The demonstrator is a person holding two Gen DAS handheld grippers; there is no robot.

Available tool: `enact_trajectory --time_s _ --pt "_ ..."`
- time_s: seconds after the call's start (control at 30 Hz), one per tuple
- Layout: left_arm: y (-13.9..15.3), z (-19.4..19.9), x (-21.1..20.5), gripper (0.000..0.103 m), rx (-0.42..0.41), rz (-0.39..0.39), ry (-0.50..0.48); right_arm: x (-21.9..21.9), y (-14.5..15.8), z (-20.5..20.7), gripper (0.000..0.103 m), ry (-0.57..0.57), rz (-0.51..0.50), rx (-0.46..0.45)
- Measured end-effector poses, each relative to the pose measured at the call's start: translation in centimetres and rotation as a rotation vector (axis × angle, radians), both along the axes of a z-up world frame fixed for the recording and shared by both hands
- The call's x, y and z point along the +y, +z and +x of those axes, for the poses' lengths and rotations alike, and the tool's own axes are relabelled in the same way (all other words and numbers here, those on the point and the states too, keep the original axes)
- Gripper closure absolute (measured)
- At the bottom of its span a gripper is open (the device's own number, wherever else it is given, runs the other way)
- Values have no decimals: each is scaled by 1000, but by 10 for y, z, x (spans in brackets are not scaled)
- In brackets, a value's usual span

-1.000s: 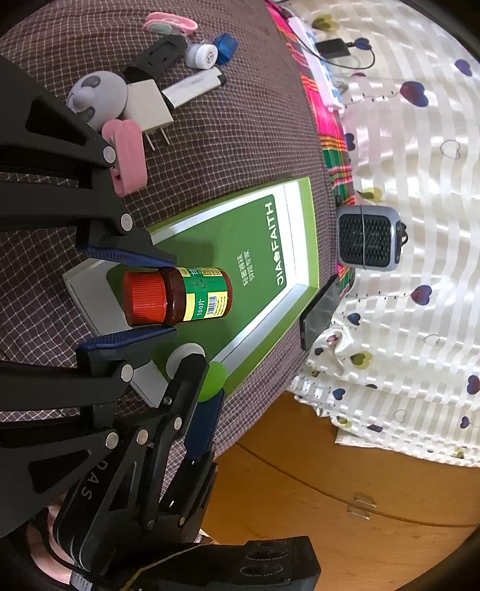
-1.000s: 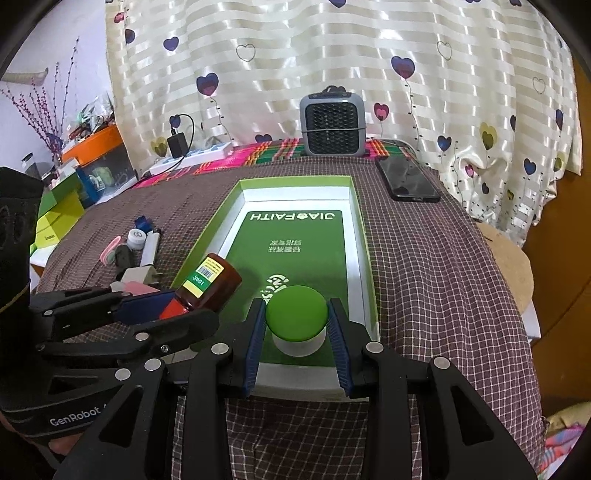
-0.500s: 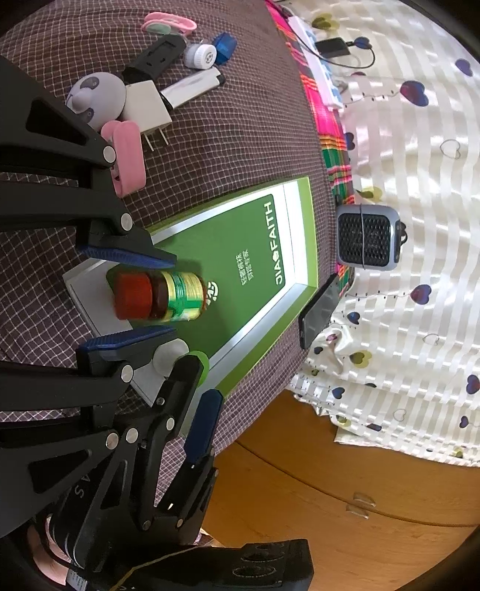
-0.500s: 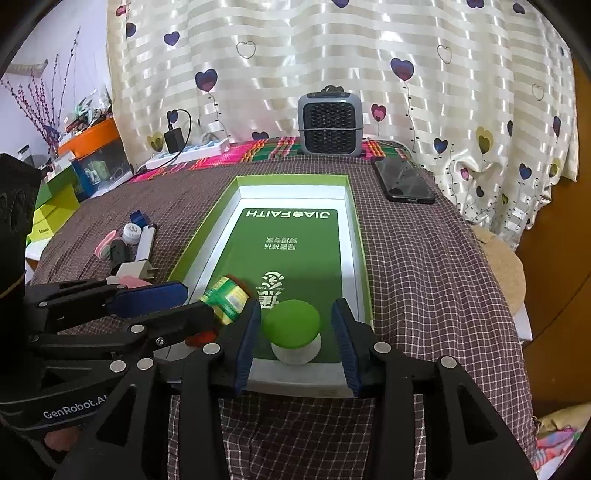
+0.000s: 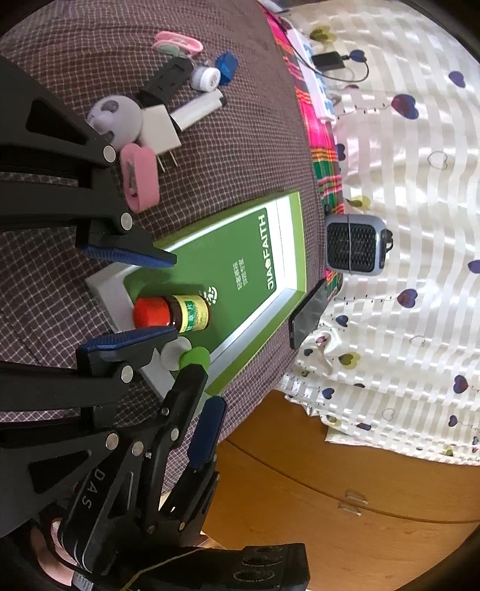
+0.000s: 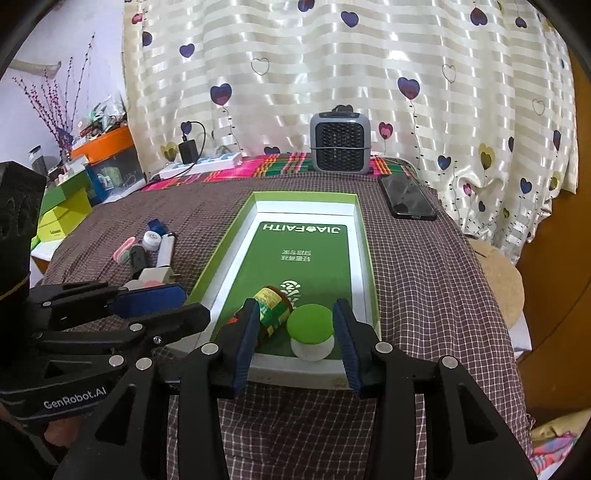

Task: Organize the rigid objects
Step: 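Lower the green-topped toy into the box and open the right tool while the left tool releases the jar there, then grasp the grey panda-face toy with the left tool while the right tool reaches for the pink clip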

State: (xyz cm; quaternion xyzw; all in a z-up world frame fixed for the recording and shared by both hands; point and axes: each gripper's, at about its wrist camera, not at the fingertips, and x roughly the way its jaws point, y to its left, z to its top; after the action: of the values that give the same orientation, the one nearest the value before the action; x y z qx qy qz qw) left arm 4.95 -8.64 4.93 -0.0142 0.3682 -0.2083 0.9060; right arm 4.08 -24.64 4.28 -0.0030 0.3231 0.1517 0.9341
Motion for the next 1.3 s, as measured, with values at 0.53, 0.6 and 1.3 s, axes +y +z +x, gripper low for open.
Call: enact_trajectory --time_s 0.53,0.6,1.3 --pt "-2 -19 30 71 8 7 78 18 2 -20 60 98 25 -3" --pt "-2 -20 33 71 11 7 88 21 1 -20 60 108 23 6" --pt "-12 -36 70 71 16 8 162 45 0 -29 60 188 5 16"
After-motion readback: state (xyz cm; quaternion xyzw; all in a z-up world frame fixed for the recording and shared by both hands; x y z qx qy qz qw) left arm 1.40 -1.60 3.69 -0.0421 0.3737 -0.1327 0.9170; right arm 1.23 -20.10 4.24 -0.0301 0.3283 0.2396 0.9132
